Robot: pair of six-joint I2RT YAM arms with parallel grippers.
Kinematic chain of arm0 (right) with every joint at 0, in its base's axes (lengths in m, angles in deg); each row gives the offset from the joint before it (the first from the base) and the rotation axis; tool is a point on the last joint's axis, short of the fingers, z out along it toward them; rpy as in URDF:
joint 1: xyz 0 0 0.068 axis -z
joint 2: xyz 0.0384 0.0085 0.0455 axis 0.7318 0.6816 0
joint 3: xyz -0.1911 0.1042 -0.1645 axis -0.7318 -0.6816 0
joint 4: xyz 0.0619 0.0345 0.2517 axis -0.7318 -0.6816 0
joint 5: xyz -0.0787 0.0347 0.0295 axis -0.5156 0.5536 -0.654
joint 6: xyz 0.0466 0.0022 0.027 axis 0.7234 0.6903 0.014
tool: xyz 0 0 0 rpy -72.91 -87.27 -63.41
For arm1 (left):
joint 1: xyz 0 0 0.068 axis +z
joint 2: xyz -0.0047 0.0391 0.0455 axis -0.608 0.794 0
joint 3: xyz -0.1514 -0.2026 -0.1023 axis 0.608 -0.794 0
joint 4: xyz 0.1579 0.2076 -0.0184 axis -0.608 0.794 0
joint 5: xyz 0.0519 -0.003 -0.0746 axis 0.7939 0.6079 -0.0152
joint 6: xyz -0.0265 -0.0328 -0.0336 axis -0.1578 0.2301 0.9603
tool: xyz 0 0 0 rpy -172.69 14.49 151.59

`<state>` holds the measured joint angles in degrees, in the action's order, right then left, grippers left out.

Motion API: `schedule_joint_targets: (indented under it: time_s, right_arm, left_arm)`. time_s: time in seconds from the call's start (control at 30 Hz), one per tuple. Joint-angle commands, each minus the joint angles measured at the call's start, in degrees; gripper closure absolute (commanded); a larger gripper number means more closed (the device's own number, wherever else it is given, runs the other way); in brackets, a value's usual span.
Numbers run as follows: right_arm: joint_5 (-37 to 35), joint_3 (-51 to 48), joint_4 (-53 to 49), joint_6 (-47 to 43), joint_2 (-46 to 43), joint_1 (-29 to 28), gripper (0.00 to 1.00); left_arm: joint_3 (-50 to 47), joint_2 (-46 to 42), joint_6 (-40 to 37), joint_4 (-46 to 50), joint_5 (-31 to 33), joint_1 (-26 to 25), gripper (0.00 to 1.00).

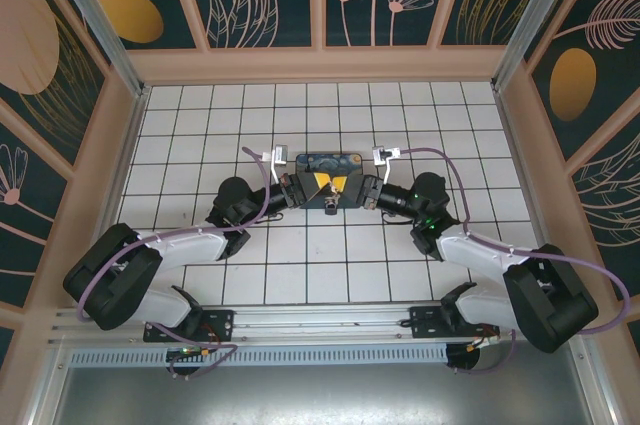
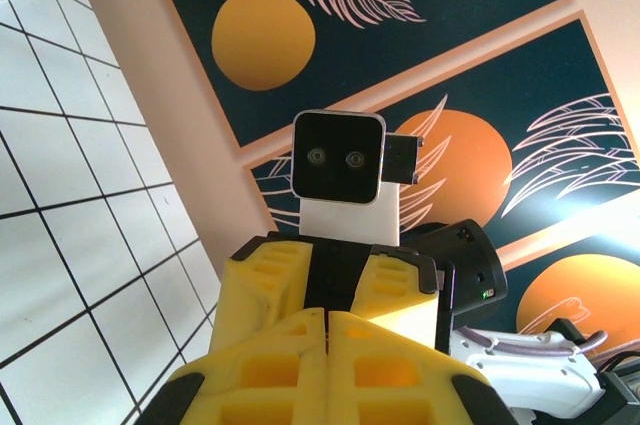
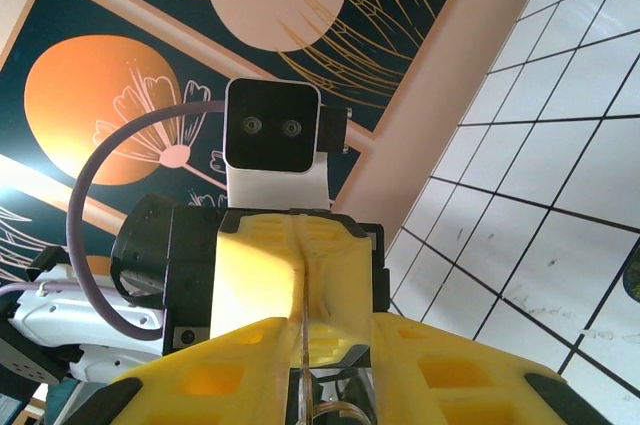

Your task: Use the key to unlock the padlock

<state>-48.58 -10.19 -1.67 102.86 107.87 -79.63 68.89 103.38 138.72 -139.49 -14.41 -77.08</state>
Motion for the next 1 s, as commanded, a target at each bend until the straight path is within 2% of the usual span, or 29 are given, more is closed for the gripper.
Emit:
schedule_joint_targets:
  time_s: [0.0, 0.33, 0.6, 0.97]
  right_arm:
    - [1.1, 0.8, 2.5, -0.3, -0.7, -0.7, 0.72]
    - [1.0, 0.2, 3.1, 0.5, -0.8, -1.1, 0.78]
    - [0.7, -0.6, 4.7, 1.4, -0.5, -1.5, 0.77]
    - [0.5, 0.4, 5.0, 1.3, 1.4, -2.0, 0.82]
  left_arm:
    - [0.7, -0.2, -1.0, -0.9, 1.1, 0.4, 1.00]
    - [0.2, -0.8, -0.6, -1.2, 2.8, 0.4, 1.00]
    - [-0.7, -1.3, -0.3, -2.0, 4.9, 0.4, 1.00]
    - [-0.5, -0.4, 0.6, -3.7, 3.8, 0.5, 1.00]
